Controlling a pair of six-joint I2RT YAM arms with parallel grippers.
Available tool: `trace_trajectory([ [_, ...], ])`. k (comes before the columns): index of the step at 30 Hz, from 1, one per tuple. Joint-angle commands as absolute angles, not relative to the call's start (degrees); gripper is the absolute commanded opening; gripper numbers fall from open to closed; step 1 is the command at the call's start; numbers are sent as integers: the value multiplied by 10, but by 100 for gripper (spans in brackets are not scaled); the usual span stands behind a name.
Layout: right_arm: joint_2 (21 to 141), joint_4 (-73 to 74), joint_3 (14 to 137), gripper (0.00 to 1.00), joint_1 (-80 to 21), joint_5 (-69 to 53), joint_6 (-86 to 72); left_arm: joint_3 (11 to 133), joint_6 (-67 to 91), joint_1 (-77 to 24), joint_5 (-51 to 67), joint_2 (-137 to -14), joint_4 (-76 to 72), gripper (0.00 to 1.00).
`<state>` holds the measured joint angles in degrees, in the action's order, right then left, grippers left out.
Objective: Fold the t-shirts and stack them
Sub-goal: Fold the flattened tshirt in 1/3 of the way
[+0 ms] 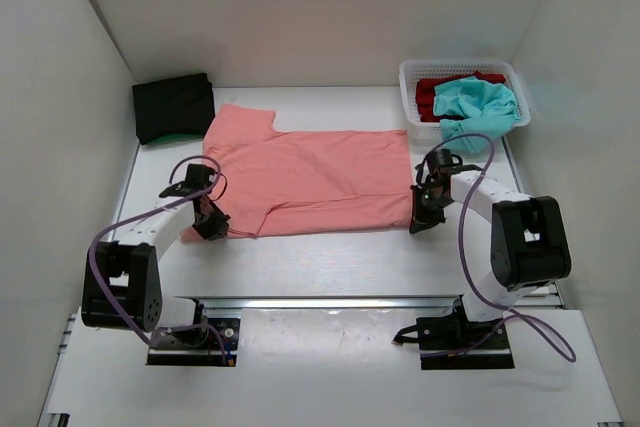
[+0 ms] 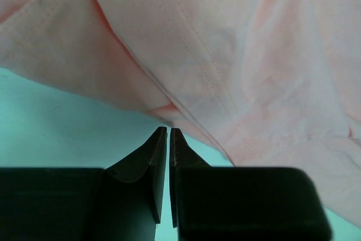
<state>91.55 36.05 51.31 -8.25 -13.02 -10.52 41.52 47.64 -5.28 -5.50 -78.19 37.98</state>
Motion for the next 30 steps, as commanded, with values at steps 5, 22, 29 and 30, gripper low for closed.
trace_trajectory([
  [5, 855, 351, 556, 0, -66, -149, -120, 443, 447, -44, -102, -713, 368, 18],
  [22, 971, 322, 531, 0, -85, -95, -79, 416, 383, -49, -209, -807, 301, 20],
  [29, 1012, 447, 600, 0, -79, -50, -73, 371, 378, -47, -199, -783, 301, 20],
  [30, 1009, 456, 596, 0, -70, -47, -72, 364, 373, -40, -200, -780, 305, 20],
])
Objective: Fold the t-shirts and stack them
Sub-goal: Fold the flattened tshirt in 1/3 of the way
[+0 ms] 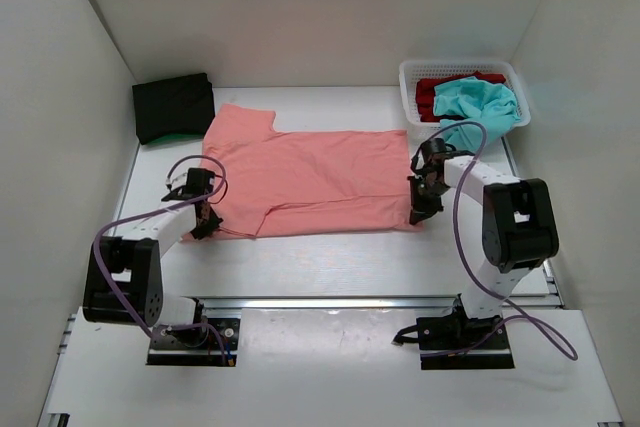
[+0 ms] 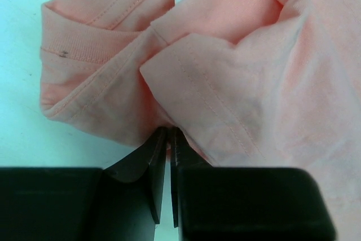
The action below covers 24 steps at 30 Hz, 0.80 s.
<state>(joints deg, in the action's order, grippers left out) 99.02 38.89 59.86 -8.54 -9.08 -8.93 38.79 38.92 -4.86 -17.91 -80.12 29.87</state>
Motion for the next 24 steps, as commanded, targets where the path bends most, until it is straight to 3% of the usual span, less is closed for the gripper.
trace_trajectory([
  [1, 1000, 461, 597, 0, -61, -43, -67, 361, 374, -43, -204, -776, 305, 20],
  [12, 948, 488, 542, 0, 25, -18, -15, 328, 349, -61, -201, -727, 343, 20],
  [18, 902, 518, 519, 0, 3, -31, -14, 348, 352, -86, -171, -672, 403, 20],
  [24, 872, 554, 603, 0, -54, -39, -62, 410, 355, -57, -131, -621, 433, 20],
])
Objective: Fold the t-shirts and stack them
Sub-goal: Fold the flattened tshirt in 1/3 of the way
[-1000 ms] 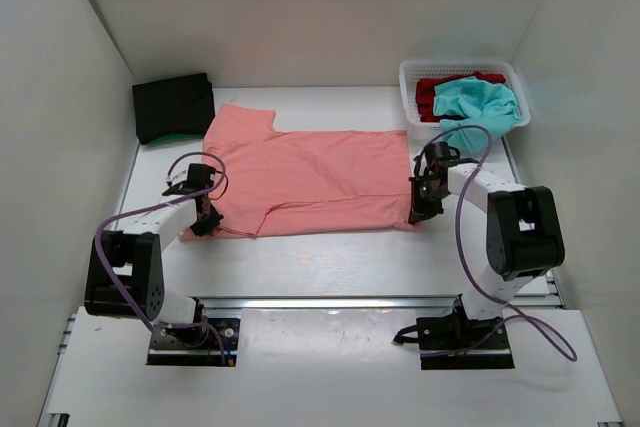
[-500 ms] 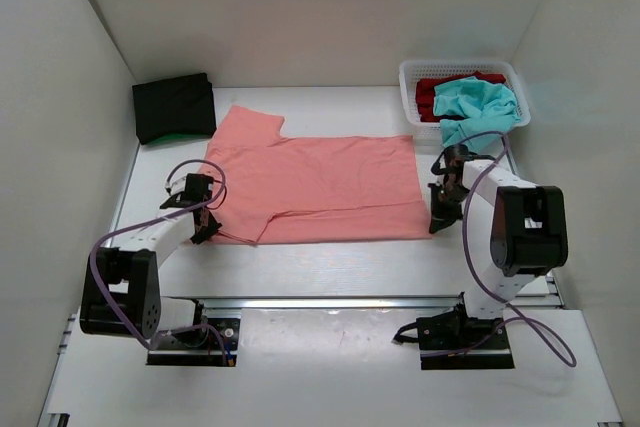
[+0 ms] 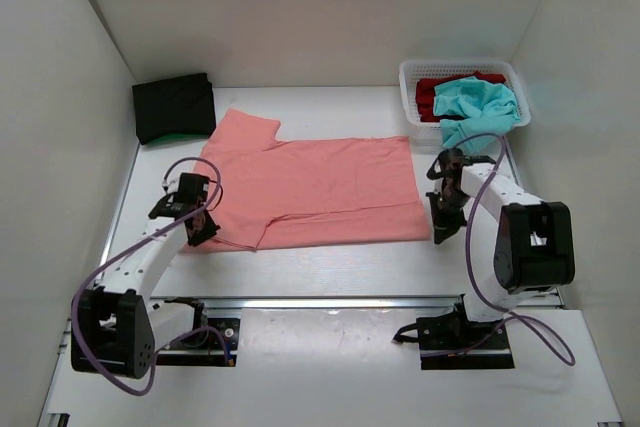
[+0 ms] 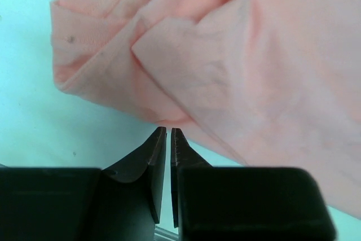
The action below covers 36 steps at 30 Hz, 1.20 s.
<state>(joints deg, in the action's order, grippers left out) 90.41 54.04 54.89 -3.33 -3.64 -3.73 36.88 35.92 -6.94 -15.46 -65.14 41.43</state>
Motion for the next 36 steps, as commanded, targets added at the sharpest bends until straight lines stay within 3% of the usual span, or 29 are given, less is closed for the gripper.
trace_trajectory([
  [1, 877, 548, 619, 0, -61, -52, -68, 421, 354, -55, -128, -618, 434, 21],
  [9, 910, 372, 624, 0, -101, -122, -139, 507, 335, -37, -179, -661, 375, 22],
  [15, 946, 344, 653, 0, -120, -89, -143, 536, 306, -54, -215, -743, 311, 22],
  [22, 969, 303, 563, 1, -120, -103, -162, 385, 368, -71, -130, -771, 283, 20],
  [36, 861, 366, 414, 0, -120, -105, -183, 316, 378, -120, -114, -716, 385, 20],
])
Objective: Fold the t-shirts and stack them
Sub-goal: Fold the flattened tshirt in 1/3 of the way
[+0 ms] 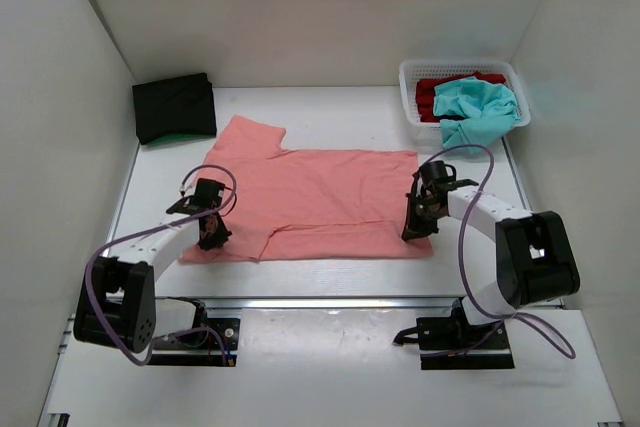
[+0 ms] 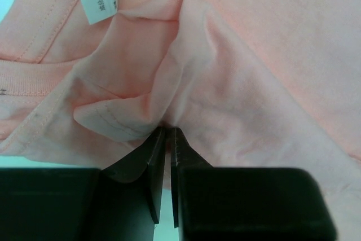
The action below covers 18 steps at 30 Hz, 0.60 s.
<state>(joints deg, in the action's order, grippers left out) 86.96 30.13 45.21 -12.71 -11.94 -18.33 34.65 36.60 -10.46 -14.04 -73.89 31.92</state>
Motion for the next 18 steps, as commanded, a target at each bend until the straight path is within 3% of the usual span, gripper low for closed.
trace_trajectory([
  [1, 855, 374, 407, 0, -117, -105, -180, 323, 378, -130, -117, -703, 399, 19],
  [11, 803, 465, 426, 0, -104, -116, -213, 367, 390, -89, -91, -625, 494, 22],
  [17, 745, 494, 500, 1, -53, -115, -201, 527, 365, -90, -65, -644, 492, 26],
  [18, 745, 492, 530, 6, -46, -115, -194, 542, 366, -86, -72, -646, 482, 27],
])
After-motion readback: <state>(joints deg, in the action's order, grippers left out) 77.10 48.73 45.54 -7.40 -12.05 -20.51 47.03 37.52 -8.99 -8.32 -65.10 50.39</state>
